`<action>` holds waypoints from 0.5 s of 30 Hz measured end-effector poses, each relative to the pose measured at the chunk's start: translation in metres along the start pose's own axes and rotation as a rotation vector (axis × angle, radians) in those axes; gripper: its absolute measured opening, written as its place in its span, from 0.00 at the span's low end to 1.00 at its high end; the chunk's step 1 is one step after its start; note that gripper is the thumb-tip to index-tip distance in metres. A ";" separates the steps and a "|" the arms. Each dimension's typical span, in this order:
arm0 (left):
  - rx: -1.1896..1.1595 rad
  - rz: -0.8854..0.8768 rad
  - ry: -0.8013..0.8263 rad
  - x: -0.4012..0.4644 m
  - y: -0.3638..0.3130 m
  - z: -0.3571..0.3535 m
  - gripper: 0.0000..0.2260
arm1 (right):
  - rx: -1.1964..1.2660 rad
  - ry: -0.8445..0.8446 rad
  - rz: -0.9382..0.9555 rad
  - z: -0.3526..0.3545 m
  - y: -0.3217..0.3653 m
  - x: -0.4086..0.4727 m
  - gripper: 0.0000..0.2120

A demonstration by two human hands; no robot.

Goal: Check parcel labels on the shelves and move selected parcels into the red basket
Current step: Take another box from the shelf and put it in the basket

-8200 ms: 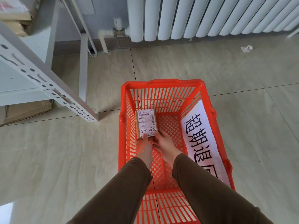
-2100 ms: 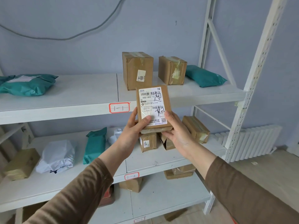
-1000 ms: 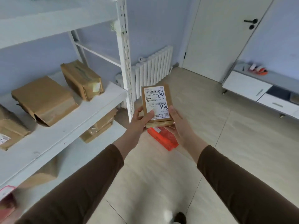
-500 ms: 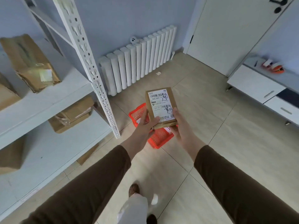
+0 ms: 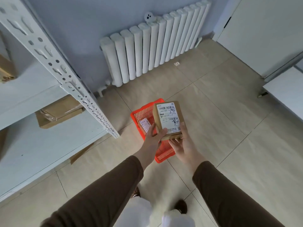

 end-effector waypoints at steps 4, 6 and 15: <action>-0.071 0.006 -0.074 0.060 0.038 0.004 0.31 | 0.014 0.051 -0.085 0.024 -0.018 0.063 0.26; -0.107 0.026 -0.119 0.092 0.063 0.006 0.35 | 0.010 0.058 -0.131 0.037 -0.030 0.095 0.27; -0.442 0.044 -0.283 0.243 0.174 0.019 0.34 | -0.179 0.105 -0.195 0.097 -0.069 0.260 0.27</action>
Point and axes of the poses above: each hand's wrist, its own x-axis towards the middle knuckle, its own z-axis out of the back of the hand, y = z × x, the point moved 8 cm from there along x, towards the middle knuckle, and after that the axes turned 1 degree about y, right-handed, at the moved point
